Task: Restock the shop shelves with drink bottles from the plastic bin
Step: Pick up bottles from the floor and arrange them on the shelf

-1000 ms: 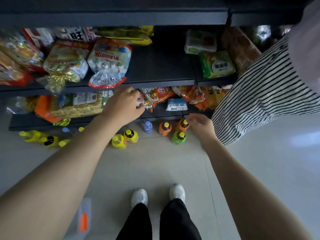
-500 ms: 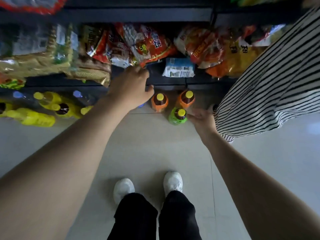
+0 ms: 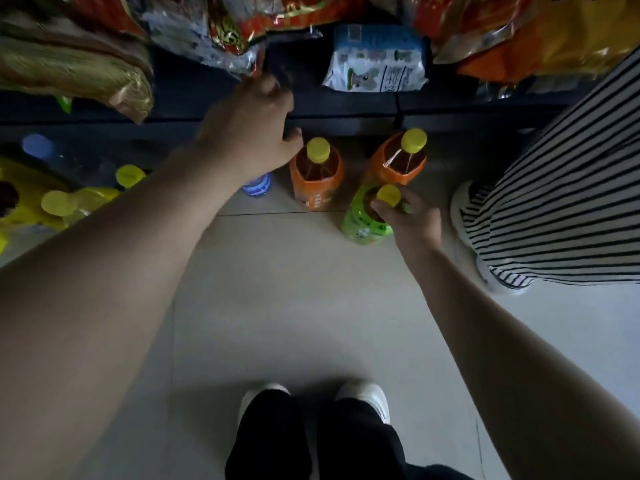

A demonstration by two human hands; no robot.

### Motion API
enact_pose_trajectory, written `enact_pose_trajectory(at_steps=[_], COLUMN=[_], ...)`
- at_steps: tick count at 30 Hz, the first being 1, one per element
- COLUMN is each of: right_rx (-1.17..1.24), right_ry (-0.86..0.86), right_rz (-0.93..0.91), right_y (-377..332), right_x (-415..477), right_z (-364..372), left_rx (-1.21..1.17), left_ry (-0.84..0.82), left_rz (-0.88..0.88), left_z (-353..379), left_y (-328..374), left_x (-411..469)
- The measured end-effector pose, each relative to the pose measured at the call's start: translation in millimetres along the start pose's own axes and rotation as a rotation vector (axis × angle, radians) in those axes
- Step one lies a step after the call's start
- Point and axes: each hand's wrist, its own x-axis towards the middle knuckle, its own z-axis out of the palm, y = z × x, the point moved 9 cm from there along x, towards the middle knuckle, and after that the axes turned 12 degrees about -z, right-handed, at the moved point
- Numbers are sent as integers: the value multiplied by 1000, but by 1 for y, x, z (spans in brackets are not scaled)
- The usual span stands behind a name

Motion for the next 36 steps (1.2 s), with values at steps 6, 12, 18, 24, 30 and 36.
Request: enact_pose_trajectory(at_steps=[6,12,18,24,30,36], right_rx=[38,-1,-17,-17,16,135], right_ry=[55,31,35,25,-12,-131], right_rz=[-86,-77,-74,-81,-142,-262], right_y=[15,2,-48,-142,-292,-469], right_x=[9,-4,-38,-83,-123,-164], right_z=[8,2,-31,-76,-129,-182], left_rx=[-35,-34,-61,-110,-133,-97], left_ry=[8,9,16,37,122,168], left_rz=[-2,6,-19,-70,-131,-213], left_z=[28,10,-52,-161,-318,-485], left_y=[-4,0,-6,-12,-16,-19], left_x=[9,-2,-27,-70,-116,-164])
